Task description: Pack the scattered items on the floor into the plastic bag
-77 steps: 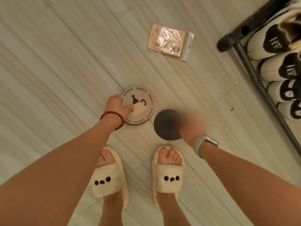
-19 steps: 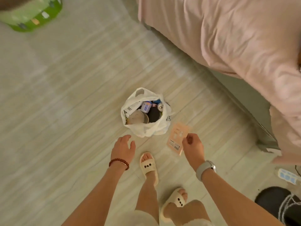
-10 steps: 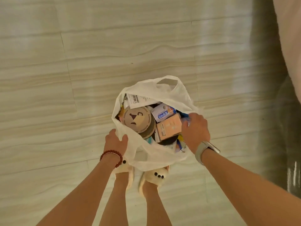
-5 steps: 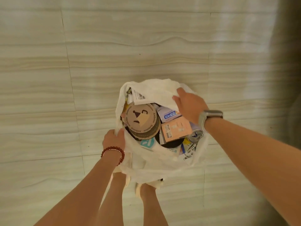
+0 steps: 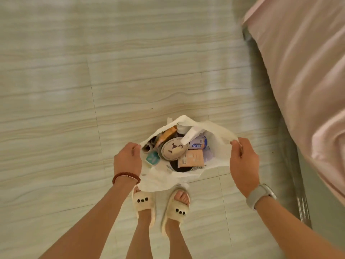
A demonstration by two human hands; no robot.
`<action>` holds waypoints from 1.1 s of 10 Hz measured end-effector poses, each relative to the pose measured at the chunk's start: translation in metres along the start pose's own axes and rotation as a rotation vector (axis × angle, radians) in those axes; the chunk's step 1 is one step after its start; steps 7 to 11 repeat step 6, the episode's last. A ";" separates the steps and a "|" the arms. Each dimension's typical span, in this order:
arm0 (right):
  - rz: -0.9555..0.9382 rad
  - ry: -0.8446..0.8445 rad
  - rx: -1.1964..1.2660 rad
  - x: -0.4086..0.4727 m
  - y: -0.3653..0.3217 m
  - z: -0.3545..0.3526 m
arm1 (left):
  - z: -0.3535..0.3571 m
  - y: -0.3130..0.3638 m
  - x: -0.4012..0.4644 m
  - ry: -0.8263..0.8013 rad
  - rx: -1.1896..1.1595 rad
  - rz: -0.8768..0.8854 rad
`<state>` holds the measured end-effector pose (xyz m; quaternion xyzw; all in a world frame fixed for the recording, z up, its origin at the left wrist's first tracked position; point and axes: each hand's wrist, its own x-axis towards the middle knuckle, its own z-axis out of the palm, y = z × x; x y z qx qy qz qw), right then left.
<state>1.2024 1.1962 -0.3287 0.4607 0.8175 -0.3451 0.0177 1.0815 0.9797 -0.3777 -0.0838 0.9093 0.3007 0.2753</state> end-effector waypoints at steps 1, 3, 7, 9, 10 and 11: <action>0.053 -0.058 -0.047 -0.012 0.013 0.008 | 0.004 0.009 0.015 -0.079 0.138 0.108; -0.036 -0.448 -0.449 -0.032 0.034 0.051 | 0.047 0.007 0.004 -0.278 0.350 0.213; 0.195 -0.353 -0.041 -0.040 0.023 0.037 | 0.052 -0.018 -0.042 -0.311 0.459 0.287; 0.195 -0.353 -0.041 -0.040 0.023 0.037 | 0.052 -0.018 -0.042 -0.311 0.459 0.287; 0.195 -0.353 -0.041 -0.040 0.023 0.037 | 0.052 -0.018 -0.042 -0.311 0.459 0.287; 0.195 -0.353 -0.041 -0.040 0.023 0.037 | 0.052 -0.018 -0.042 -0.311 0.459 0.287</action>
